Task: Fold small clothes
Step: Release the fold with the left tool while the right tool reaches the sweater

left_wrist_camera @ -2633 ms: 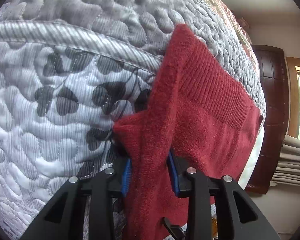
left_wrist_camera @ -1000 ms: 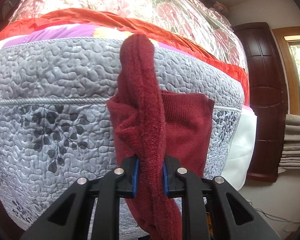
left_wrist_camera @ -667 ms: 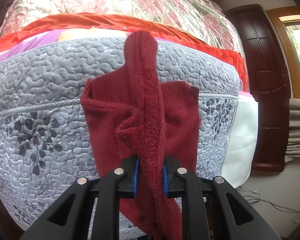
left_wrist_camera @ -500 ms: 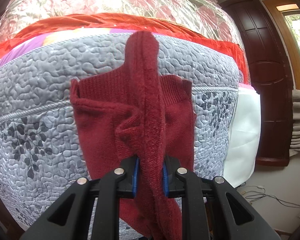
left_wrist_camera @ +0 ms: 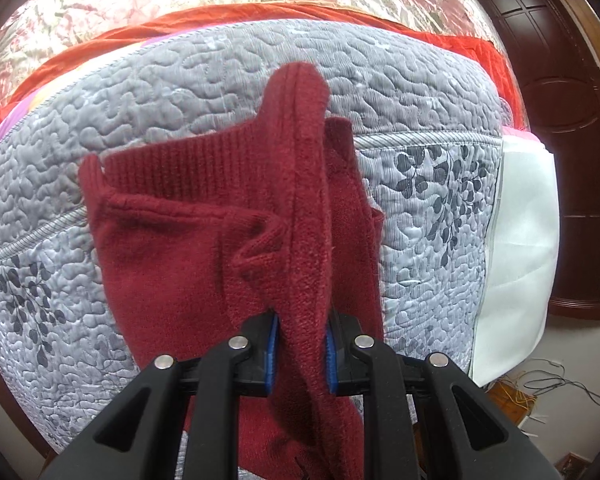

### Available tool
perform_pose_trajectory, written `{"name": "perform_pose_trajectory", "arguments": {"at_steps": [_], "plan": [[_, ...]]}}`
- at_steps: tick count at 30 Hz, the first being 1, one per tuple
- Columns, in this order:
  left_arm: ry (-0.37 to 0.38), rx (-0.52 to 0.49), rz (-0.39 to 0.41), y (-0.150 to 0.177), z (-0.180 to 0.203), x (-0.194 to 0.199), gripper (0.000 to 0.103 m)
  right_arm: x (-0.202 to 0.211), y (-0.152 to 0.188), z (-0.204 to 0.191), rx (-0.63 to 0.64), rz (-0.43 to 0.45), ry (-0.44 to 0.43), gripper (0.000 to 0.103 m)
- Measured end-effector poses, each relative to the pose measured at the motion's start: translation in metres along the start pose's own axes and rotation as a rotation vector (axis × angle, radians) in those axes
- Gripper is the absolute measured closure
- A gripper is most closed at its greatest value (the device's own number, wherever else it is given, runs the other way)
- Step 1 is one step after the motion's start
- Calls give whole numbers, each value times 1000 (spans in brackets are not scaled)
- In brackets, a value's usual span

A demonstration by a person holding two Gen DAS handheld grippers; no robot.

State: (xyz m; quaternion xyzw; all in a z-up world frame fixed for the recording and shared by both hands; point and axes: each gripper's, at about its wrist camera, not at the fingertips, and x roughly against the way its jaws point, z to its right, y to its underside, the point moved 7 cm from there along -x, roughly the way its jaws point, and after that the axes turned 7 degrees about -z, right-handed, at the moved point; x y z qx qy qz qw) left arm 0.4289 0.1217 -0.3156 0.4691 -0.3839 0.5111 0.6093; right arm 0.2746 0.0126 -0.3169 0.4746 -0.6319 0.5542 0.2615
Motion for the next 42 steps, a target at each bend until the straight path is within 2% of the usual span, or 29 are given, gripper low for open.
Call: {"name": "perform_pose_trajectory", "arguments": {"at_steps": [10,13,14,15,16,17,18,20,22,23,25,29,31,34,36,37,38,40,42], "plan": [[-160,34,19,-14,24,-45,85,-25,13,59,-110,-37,-177,73],[-174,35,35,-16,30,-55,77,-33,18,75,-176,-58,-261,74],[-168,40,41,-16,32,-58,68,-37,21,81,-208,-69,-301,74],[-153,42,53,-17,35,-59,50,-42,24,88,-249,-82,-342,74],[-124,34,63,-16,39,-60,41,-46,26,94,-279,-95,-366,74],[-96,23,68,-15,45,-60,34,-50,29,100,-298,-107,-391,68],[-61,8,75,-12,50,-57,33,-53,30,105,-313,-115,-413,64],[5,-30,91,-4,58,-47,33,-54,33,117,-341,-121,-437,36],[65,-68,139,9,58,-26,28,-48,32,129,-346,-122,-457,35],[79,-87,171,18,55,-14,23,-45,32,134,-336,-131,-462,35],[91,-123,218,39,42,4,22,-31,30,140,-284,-138,-458,35],[95,-150,279,92,5,18,22,5,9,120,-78,-133,-474,35],[103,-122,279,119,-19,12,22,2,-1,103,23,-188,-483,35],[135,-61,250,147,-47,-3,22,-22,-5,77,130,-283,-506,40],[141,-33,242,158,-59,-11,22,-42,2,66,181,-362,-499,58],[155,-37,234,162,-61,-13,22,-52,6,66,200,-410,-486,81],[164,-55,224,165,-59,-15,22,-58,11,68,211,-450,-484,95],[163,-105,213,170,-53,-18,22,-63,14,77,177,-491,-528,95],[185,-140,194,171,-45,-20,23,-60,11,90,164,-493,-532,96]]}}
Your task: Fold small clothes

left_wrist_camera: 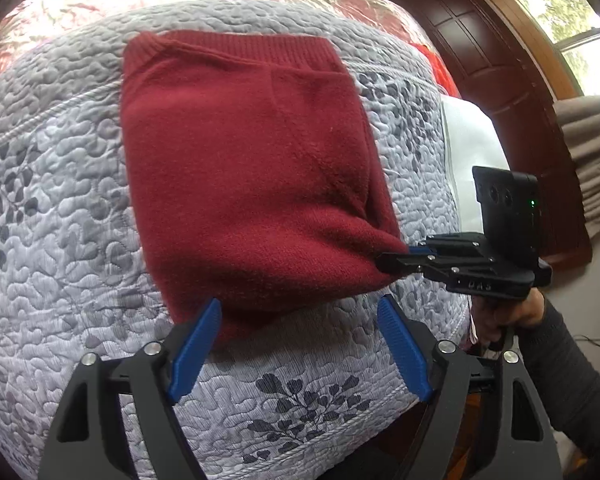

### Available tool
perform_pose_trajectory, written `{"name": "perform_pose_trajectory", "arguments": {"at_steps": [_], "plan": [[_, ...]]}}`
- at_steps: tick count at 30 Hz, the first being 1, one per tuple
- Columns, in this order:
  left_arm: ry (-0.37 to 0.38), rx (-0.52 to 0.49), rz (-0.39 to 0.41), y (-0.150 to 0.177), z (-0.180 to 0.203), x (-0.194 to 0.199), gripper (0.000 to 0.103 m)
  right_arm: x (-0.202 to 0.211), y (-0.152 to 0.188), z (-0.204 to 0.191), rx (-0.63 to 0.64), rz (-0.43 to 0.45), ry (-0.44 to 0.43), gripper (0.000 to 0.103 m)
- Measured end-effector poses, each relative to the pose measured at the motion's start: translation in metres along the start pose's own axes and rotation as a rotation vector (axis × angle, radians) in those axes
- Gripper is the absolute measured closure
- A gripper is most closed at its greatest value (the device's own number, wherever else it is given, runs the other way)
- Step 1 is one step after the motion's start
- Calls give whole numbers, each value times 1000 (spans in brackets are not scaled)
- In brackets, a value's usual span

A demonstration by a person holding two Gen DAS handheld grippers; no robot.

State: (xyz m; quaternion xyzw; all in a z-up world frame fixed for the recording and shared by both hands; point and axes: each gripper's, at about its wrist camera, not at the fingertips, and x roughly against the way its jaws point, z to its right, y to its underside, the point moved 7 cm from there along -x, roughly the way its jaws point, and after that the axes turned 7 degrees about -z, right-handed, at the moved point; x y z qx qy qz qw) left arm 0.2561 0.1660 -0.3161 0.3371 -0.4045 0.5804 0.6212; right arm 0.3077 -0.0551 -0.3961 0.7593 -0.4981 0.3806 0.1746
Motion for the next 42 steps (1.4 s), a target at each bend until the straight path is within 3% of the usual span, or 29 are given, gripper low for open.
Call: {"name": "perform_pose_trajectory", "arguments": {"at_steps": [5,8,10,12,14,15,20,24,25,26,27,33,36,38,40,42], "plan": [[54,-80,-56,3,20,-9,23,22,13,20,-66,40,-31,96],[31,-124,-130,10,22,-34,23,-8,21,37,-120,-14,2,96],[4,-120,-160,13,16,-53,23,-13,19,34,-139,-23,-36,94],[-9,-99,-168,12,8,-65,23,7,8,22,-139,23,-90,82],[-6,-74,-176,12,-1,-74,23,32,-10,11,-134,100,-104,54],[-3,-67,-172,11,-3,-77,23,41,-22,10,-148,136,-107,53],[19,-90,-153,14,9,-70,23,40,-85,18,-229,187,-161,52],[44,-147,-44,7,32,-38,23,24,-114,33,-279,168,-171,53],[56,-155,-23,3,36,-33,22,20,-118,33,-280,164,-175,63],[67,-161,-19,0,39,-33,22,16,-121,34,-281,159,-179,87],[71,-162,-29,-2,41,-38,22,16,-123,34,-278,160,-176,95],[82,-181,-118,-5,47,-81,23,47,-138,37,-191,282,-25,96],[79,-180,-147,0,46,-95,23,25,-141,66,-250,226,14,96],[99,-154,-169,2,46,-99,23,5,-136,81,-293,194,4,94],[114,-159,-171,6,45,-89,23,6,-135,82,-307,221,-41,92],[131,-160,-144,7,44,-67,23,17,-132,80,-326,245,-82,80]]}}
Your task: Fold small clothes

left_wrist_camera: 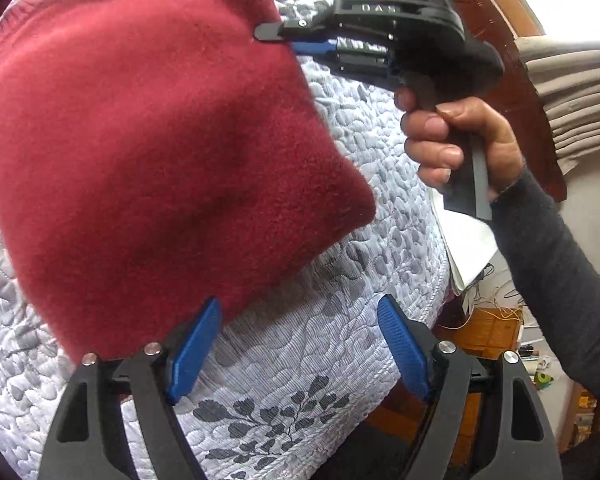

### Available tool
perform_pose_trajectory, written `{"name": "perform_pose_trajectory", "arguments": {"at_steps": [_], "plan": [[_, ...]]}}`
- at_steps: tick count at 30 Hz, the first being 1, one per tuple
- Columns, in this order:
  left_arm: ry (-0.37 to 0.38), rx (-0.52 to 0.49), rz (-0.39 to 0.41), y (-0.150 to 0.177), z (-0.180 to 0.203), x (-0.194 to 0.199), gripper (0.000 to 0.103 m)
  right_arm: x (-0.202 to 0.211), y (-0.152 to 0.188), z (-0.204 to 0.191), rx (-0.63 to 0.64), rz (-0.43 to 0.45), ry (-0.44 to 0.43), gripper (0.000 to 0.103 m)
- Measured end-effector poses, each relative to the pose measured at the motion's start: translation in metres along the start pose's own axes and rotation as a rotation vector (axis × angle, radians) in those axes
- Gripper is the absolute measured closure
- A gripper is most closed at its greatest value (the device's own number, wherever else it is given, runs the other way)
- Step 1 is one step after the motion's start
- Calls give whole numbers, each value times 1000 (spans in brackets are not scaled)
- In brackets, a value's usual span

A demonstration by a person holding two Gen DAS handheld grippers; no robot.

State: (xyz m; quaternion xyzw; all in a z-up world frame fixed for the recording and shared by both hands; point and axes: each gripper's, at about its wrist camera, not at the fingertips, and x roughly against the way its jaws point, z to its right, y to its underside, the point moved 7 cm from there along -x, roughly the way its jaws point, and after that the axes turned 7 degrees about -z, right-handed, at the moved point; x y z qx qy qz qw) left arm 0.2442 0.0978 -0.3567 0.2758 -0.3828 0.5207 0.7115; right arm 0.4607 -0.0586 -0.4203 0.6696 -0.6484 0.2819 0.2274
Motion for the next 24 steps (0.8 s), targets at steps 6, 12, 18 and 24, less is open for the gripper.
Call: {"name": "perform_pose_trajectory", "arguments": {"at_steps": [6,12,18,24], "plan": [[75,118,172,-12,-34,73,22,40,42,-29,93,24,44,62],[177,271,268,-55,-84,93,22,-3,91,-35,138,-100,126,67],[158,340,169,-70,-104,52,22,-15,105,3,79,-108,184,77],[149,271,235,-63,-81,76,22,24,111,-12,15,-56,91,71]]}}
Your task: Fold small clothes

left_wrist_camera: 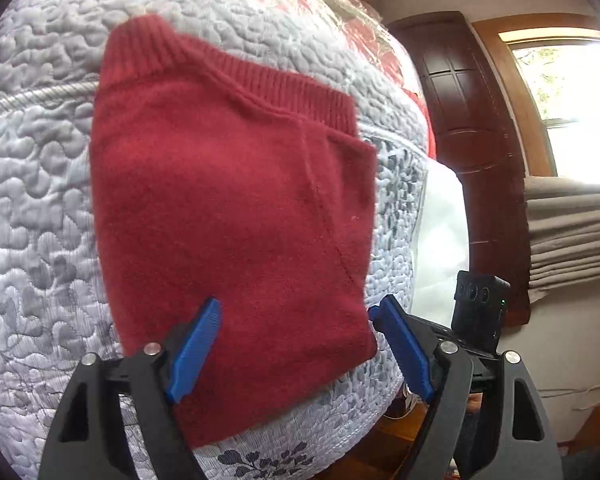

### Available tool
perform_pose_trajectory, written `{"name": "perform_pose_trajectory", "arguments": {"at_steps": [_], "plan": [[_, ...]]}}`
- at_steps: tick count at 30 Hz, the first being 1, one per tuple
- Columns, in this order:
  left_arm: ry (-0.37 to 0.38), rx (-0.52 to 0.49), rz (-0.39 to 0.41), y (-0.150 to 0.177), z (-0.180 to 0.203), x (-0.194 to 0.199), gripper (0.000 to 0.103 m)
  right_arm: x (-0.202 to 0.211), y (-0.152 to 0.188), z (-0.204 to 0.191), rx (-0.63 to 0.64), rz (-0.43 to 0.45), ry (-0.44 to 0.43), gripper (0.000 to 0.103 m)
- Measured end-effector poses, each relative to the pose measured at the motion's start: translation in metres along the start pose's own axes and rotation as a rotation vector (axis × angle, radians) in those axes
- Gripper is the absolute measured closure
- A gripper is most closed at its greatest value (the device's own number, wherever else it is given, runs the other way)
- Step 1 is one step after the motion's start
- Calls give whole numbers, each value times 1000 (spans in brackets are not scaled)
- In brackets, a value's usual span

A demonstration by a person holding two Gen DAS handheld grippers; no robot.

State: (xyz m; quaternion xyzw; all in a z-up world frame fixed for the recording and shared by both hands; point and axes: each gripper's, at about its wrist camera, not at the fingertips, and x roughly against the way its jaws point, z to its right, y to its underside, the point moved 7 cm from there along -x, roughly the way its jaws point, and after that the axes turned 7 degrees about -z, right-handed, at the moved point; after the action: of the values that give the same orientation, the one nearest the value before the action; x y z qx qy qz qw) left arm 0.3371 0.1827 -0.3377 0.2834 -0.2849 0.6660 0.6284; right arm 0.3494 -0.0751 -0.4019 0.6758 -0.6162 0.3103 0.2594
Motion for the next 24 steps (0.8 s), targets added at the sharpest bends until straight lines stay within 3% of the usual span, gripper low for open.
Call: {"name": "perform_pose_trajectory", "arguments": {"at_steps": [3,4,5,6,8,11,14,19,21,24], "plan": [[21,-25,3,5,7,0,22,-3,10,0,-14,-14,6,59],[22,-19,-16,6,5,-7,22,-8,13,5,-17,-25,24,62],[15,-8,-36,6,1,-17,22,-14,16,11,-21,-37,50,77],[6,4,-62,7,-4,-28,22,-22,19,17,-24,-53,80,85],[-20,14,-85,8,-12,-44,22,-28,23,31,-29,-50,114,87],[-41,12,-80,7,-13,-55,19,-25,22,43,-61,-47,103,80],[-48,20,-65,6,-11,-53,17,-15,18,26,-23,-57,82,80],[-16,-4,-5,12,7,-27,17,29,-14,-15,43,88,67,80],[7,1,24,16,11,-17,17,24,-27,-38,99,84,28,80],[28,37,46,22,7,-8,17,-16,-41,-63,174,10,-3,78]]}}
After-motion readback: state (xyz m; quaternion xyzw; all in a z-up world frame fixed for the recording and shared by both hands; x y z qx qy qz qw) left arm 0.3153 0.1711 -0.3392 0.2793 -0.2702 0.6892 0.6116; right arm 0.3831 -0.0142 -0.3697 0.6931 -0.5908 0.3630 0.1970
